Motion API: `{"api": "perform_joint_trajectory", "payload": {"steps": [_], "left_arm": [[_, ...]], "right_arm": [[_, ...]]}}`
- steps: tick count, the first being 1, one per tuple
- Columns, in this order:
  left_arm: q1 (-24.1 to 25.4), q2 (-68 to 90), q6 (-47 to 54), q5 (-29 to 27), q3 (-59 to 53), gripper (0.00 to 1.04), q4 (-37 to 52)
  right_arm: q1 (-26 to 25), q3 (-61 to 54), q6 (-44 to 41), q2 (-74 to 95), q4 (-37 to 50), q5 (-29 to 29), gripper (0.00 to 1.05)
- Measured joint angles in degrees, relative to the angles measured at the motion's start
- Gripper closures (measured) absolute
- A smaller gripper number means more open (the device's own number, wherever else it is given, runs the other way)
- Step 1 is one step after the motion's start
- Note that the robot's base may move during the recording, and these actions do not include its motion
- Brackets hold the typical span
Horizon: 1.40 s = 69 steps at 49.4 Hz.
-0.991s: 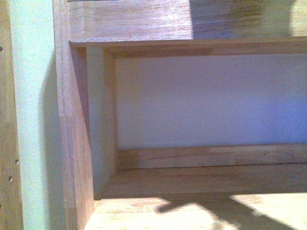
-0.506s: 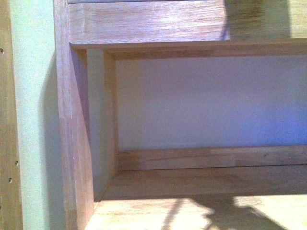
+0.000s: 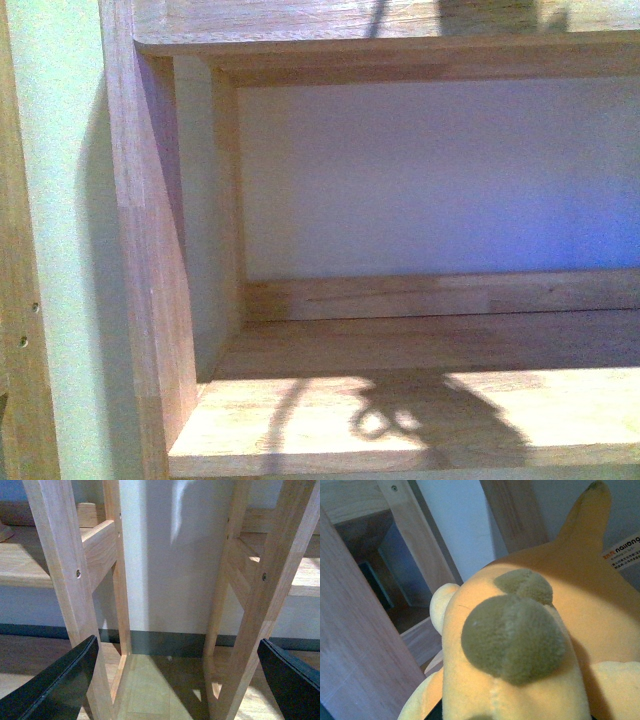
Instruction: Put away toys
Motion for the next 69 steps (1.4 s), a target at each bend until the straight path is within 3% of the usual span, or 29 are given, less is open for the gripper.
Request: {"api": "perform_joint_trajectory", "payload": {"steps": [23,48,52,60,69], "left_arm": [[0.0,0.0,0.0,0.02,0.0,0.06,0.0],[0.0,0.0,0.0,0.0,0.0,0.06,0.0],[0.0,0.0,0.0,0.0,0.0,0.06,0.0],[0.0,0.0,0.0,0.0,0.0,0.06,0.0],[0.0,-0.02,0.0,0.0,0.0,0.06,0.0]], "right_arm": [[1.75,26.14,6.49,16.76,-8.55,5.62,0.87],[4.63,30.05,8.83,19.1,-8.07,7.26,0.87],[4.48,28.87,9.6,18.73,-6.75,7.26,0.77],[3.74,10.97,9.94,10.1,2.78,7.28,0.46],[2.84,3.78,9.9,5.7,5.2,6.91,0.17]]}}
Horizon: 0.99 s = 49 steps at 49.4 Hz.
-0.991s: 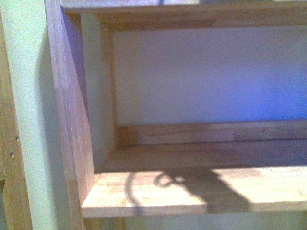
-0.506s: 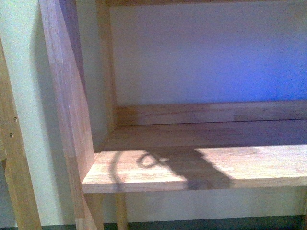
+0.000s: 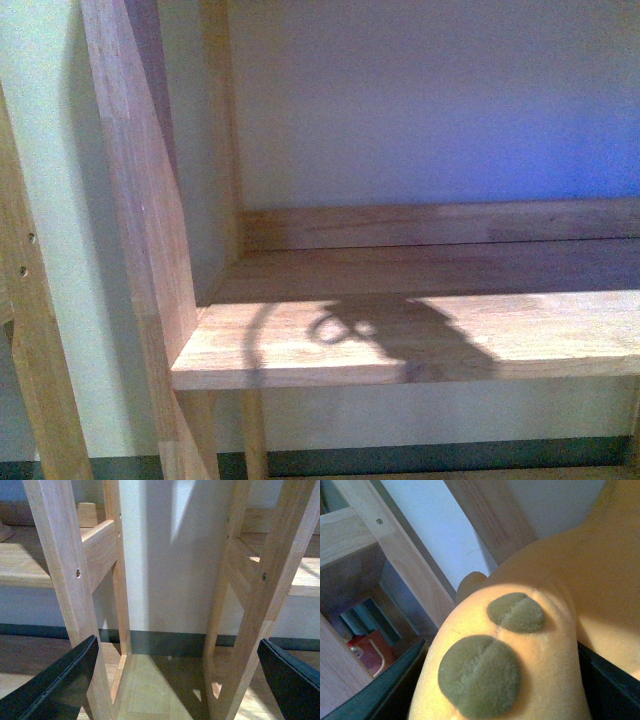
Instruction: Put away toys
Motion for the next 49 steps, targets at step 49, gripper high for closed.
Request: {"api": "perform_joint_trajectory", "payload": {"steps": [49], "left_arm": [[0.0,0.02,0.0,0.0,0.0,0.06,0.0]], "right_arm": [[-4.24,-40.44,-20.06,-32.81,12.98,8.59,0.0]]}}
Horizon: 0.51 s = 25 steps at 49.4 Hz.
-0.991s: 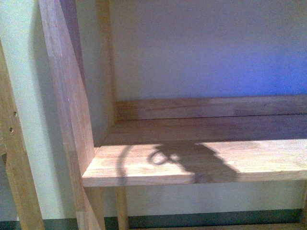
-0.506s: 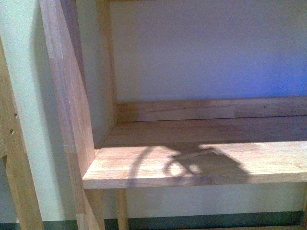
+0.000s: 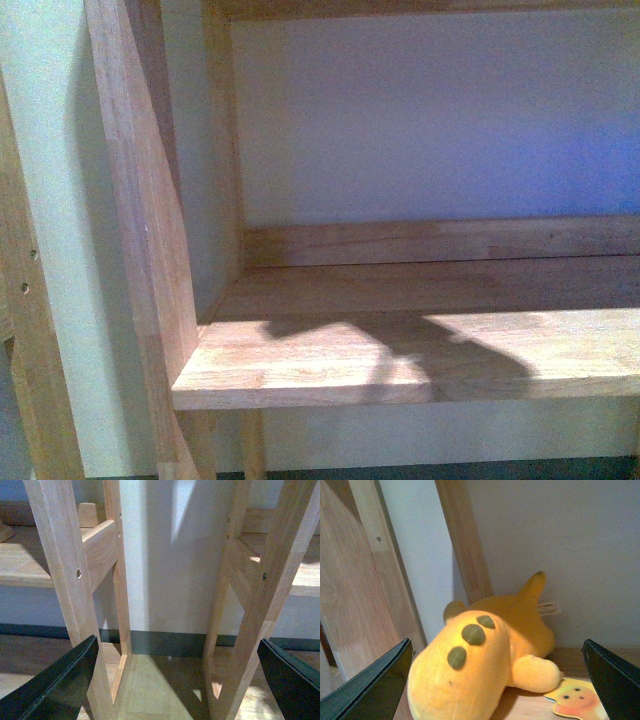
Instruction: Put away toys
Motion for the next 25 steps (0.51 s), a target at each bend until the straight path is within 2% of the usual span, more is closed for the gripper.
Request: {"api": "perform_joint_trajectory", "payload": {"steps": [11,25], "left_arm": [[0.0,0.0,0.0,0.0,0.0,0.06,0.0],[0.0,0.0,0.0,0.0,0.0,0.06,0.0]], "right_arm": [[-0.13,-14.67,-11.04,-9.68,6.49,1.75,0.0],[-3.54,-34.75,-16.87,-22.77,12.92,2.89,0.0]]}}
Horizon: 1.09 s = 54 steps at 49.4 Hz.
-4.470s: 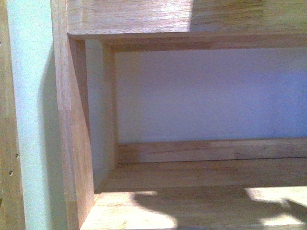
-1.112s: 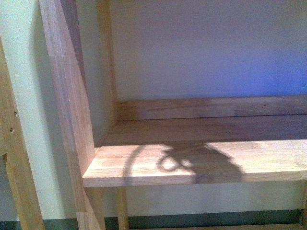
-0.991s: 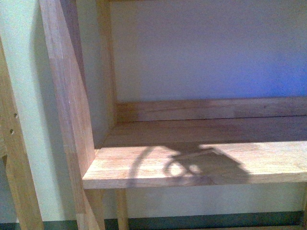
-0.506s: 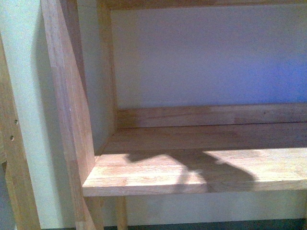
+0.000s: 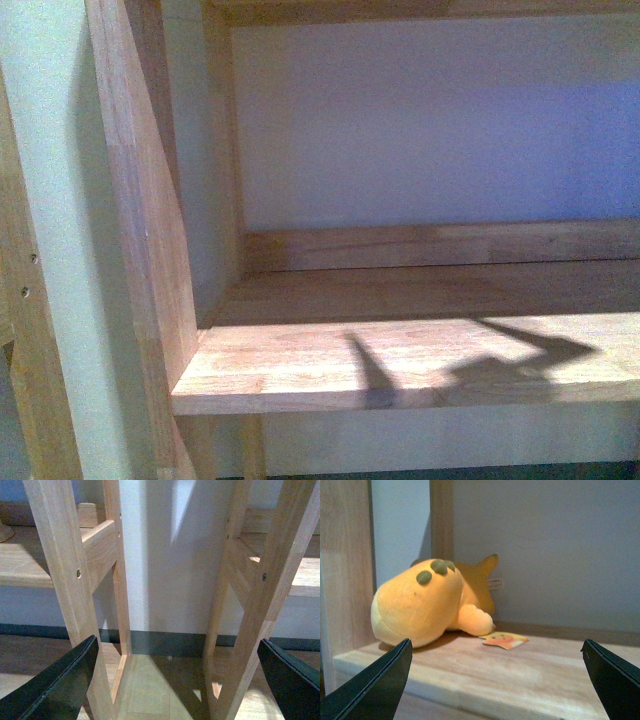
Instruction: Put away toys
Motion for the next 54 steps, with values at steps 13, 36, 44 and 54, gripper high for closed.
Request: {"api": "perform_joint_trajectory", "payload": {"steps": [13,36,44,54], "left_arm": [[0.0,-0.02,0.0,0.0,0.0,0.06,0.0],[0.0,0.0,0.0,0.0,0.0,0.06,0.0],[0.0,0.0,0.0,0.02,0.0,0.06,0.0],[0.0,0.0,0.0,0.0,0.0,0.06,0.0]], "right_arm": [[-4.22,-15.61,-0.85,-12.74,0.66,-2.4,0.0],[-5.11,-34.88,-1.68,-34.1,-24.57,5.2,0.25],[-4.83,-40.92,-2.32,-36.96,-23.52,5.86,0.45],[-4.79,-46.99,-2.56,-40.87,-21.14,5.86,0.73]]}}
